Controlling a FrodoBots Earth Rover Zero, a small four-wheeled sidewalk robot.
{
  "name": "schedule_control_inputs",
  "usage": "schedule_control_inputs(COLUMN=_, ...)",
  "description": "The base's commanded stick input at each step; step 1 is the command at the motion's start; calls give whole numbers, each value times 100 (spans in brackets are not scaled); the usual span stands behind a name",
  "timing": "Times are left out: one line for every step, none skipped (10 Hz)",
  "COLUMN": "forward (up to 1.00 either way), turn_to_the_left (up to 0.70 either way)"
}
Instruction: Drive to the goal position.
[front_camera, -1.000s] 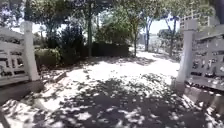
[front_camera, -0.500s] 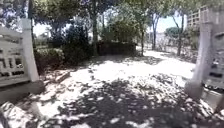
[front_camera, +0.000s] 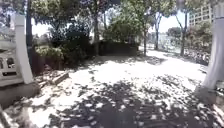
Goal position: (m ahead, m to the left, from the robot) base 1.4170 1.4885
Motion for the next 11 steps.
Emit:
schedule_control_inputs(forward=45, turn_to_the_left=0)
schedule_control_inputs(forward=45, turn_to_the_left=0)
schedule_control_inputs(forward=45, turn_to_the_left=0)
schedule_control_inputs(forward=45, turn_to_the_left=0)
schedule_control_inputs(forward=45, turn_to_the_left=0)
schedule_control_inputs(forward=45, turn_to_the_left=0)
schedule_control_inputs(forward=45, turn_to_the_left=0)
schedule_control_inputs(forward=45, turn_to_the_left=0)
schedule_control_inputs(forward=45, turn_to_the_left=0)
schedule_control_inputs(forward=45, turn_to_the_left=0)
schedule_control_inputs(forward=45, turn_to_the_left=0)
